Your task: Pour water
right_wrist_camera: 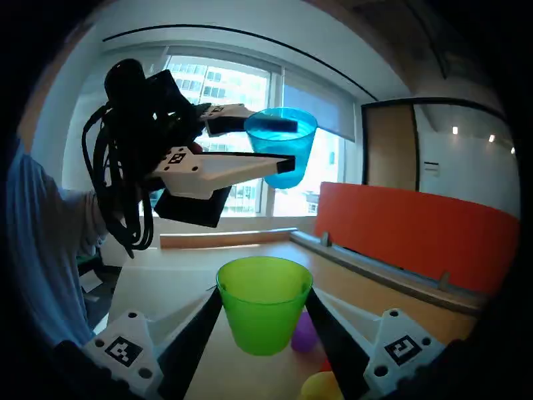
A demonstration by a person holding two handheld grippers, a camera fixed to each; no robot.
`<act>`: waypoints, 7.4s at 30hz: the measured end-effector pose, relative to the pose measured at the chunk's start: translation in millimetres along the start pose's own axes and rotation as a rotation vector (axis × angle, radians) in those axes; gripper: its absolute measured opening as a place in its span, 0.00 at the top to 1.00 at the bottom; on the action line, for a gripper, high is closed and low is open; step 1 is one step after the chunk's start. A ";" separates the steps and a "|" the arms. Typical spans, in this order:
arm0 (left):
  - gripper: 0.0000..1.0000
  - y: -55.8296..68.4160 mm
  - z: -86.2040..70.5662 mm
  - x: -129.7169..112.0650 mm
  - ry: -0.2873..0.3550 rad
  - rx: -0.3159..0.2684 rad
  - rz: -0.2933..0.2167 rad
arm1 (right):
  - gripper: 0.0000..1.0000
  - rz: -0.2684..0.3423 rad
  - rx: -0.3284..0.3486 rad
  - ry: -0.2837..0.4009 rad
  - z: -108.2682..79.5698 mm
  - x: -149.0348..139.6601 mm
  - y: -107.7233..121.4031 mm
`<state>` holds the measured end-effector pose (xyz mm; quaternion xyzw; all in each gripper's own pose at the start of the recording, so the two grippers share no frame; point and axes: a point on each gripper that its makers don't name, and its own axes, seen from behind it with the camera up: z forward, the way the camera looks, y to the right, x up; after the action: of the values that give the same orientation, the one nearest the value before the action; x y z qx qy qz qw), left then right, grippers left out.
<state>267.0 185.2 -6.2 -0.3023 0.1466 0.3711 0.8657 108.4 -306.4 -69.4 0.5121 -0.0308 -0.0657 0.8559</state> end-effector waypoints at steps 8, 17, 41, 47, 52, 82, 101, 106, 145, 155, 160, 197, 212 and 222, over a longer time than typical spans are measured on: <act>0.16 -1.1 2.6 3.5 0.002 0.007 0.060 | 0.10 0.007 0.005 0.004 -0.1 -2.4 -1.5; 0.16 -6.7 6.8 5.3 0.003 0.021 0.128 | 0.10 0.014 0.007 0.010 0.6 -3.5 -0.7; 0.16 -10.6 11.2 11.0 0.007 0.047 0.261 | 0.11 0.016 0.001 0.022 2.6 -1.6 4.9; 0.16 -11.6 12.4 14.3 0.012 0.052 0.291 | 0.11 0.015 0.000 0.023 2.9 -0.3 5.5; 0.16 -12.3 13.4 16.1 0.013 0.057 0.315 | 0.11 0.013 0.000 0.024 2.6 -0.1 5.9; 0.16 -18.5 14.2 24.9 0.018 0.077 0.466 | 0.11 0.009 -0.004 0.034 3.1 0.6 9.8; 0.16 -20.0 15.7 35.8 0.026 0.070 0.562 | 0.11 0.006 -0.005 0.044 0.6 1.7 11.1; 0.16 -18.4 16.6 37.8 0.029 0.069 0.586 | 0.11 0.005 -0.005 0.045 0.5 2.6 10.7; 0.16 -14.7 14.8 59.4 0.063 0.104 0.828 | 0.11 0.006 -0.014 0.057 0.4 4.9 13.8; 0.16 -20.2 16.6 61.2 0.063 0.103 0.807 | 0.11 0.006 -0.017 0.059 -0.4 5.3 14.7; 0.16 -21.5 17.9 58.7 0.067 0.096 0.747 | 0.11 0.006 -0.019 0.061 -0.7 6.2 14.8; 0.16 -39.1 11.7 11.9 0.058 0.079 -0.224 | 0.11 0.004 -0.051 0.092 -11.1 19.0 23.9; 0.15 -44.9 15.9 -10.3 0.039 0.033 -0.666 | 0.11 0.000 -0.057 0.102 -14.6 26.6 23.9; 0.15 -34.4 16.7 -23.5 0.006 -0.009 -0.761 | 0.11 0.000 -0.056 0.105 -15.4 28.9 24.1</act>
<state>276.6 164.1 32.2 -0.3399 0.0249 0.0230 0.9399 140.8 -285.8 -55.9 0.4905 0.0157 -0.0396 0.8704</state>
